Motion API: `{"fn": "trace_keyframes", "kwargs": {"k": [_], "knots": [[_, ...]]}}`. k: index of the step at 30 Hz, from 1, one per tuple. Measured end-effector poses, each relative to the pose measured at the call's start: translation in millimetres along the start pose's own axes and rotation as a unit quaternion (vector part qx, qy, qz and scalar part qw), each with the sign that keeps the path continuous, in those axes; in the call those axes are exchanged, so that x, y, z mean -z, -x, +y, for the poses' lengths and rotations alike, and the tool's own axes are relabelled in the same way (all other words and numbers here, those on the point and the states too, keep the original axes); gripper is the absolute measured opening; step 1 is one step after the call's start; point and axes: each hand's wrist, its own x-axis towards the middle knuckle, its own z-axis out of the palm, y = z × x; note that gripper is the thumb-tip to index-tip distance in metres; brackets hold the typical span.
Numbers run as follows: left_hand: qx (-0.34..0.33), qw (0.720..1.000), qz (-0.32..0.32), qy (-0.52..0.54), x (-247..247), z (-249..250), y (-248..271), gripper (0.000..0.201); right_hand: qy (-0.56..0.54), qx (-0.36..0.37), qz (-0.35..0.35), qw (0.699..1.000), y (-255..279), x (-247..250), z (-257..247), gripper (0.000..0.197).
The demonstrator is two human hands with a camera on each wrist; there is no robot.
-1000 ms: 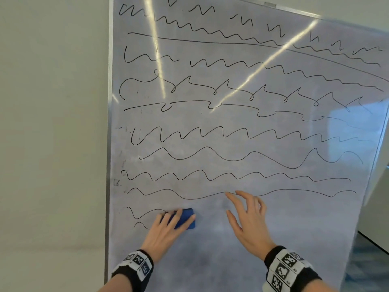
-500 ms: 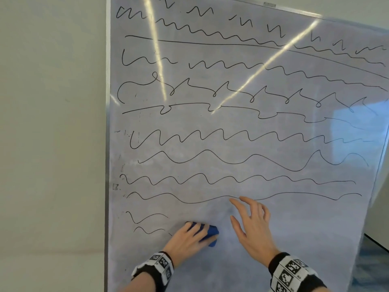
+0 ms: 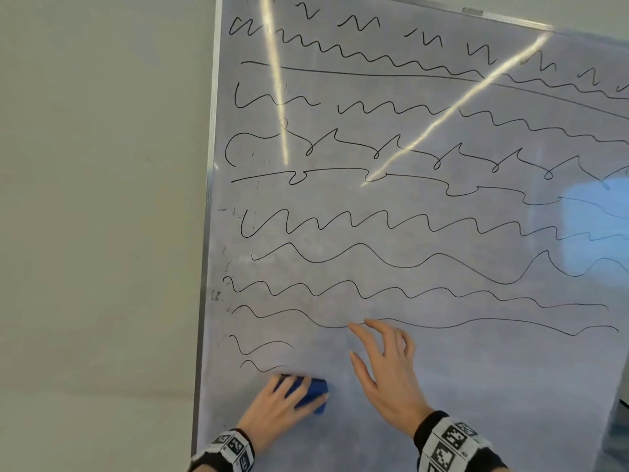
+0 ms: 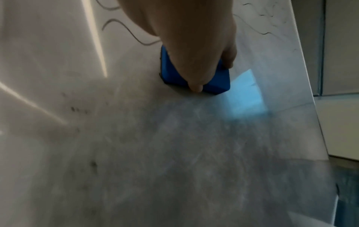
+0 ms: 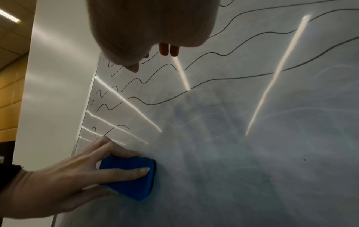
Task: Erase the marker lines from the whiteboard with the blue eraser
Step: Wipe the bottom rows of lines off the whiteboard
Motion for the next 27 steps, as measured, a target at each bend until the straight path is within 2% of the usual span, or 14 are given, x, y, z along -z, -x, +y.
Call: {"fn": "trace_keyframes", "kwargs": {"k": [3, 5, 8, 10, 13, 16, 17, 19, 21, 23, 25, 27], "knots": [[-0.016, 0.996, 0.085, -0.021, 8.3, -20.6, -2.2, 0.063, 0.008, -0.003, 0.014, 1.000, -5.3, 5.8, 3.9, 0.041], [0.021, 0.994, 0.105, -0.012, 19.7, -41.0, -3.7, 0.078, 0.012, -0.011, 0.029, 0.999, -11.8, 9.1, 5.6, 0.042], [0.074, 0.995, 0.064, 0.028, 29.2, -52.4, -4.6, 0.103, 0.011, -0.012, 0.033, 0.999, -16.6, 8.3, 1.6, 0.042], [0.080, 0.996, 0.025, 0.044, 28.1, -43.9, -2.0, 0.110, 0.012, 0.000, 0.026, 1.000, -15.1, 4.0, -4.7, 0.042], [0.005, 0.999, -0.012, 0.046, 20.0, -34.2, 7.4, 0.104, 0.014, 0.020, 0.018, 1.000, -12.0, -3.3, -14.5, 0.041], [-0.043, 0.999, 0.002, 0.020, 20.0, -43.2, 14.6, 0.089, 0.007, 0.025, 0.029, 0.999, -16.9, -5.1, -22.0, 0.043], [-0.037, 0.999, 0.020, 0.016, 21.2, -49.2, 14.7, 0.084, 0.002, 0.024, 0.032, 0.999, -20.1, -4.8, -23.5, 0.042], [0.026, 0.998, 0.058, 0.014, 27.7, -63.6, 12.7, 0.075, -0.003, 0.021, 0.037, 0.999, -27.5, -4.5, -23.8, 0.042], [0.099, 0.993, 0.061, 0.022, 34.4, -74.3, 11.6, 0.082, -0.008, 0.019, 0.038, 0.999, -33.9, -5.5, -24.6, 0.042], [0.144, 0.988, 0.044, 0.034, 35.6, -71.5, 15.7, 0.093, -0.012, 0.026, 0.041, 0.999, -37.6, -8.5, -28.7, 0.041], [0.149, 0.988, 0.034, 0.035, 26.3, -58.2, 23.8, 0.093, -0.016, 0.038, 0.042, 0.998, -38.8, -13.2, -34.8, 0.041], [0.120, 0.992, 0.032, 0.035, 18.0, -50.5, 33.1, 0.087, -0.019, 0.051, 0.038, 0.998, -38.7, -18.9, -40.7, 0.040]]}}
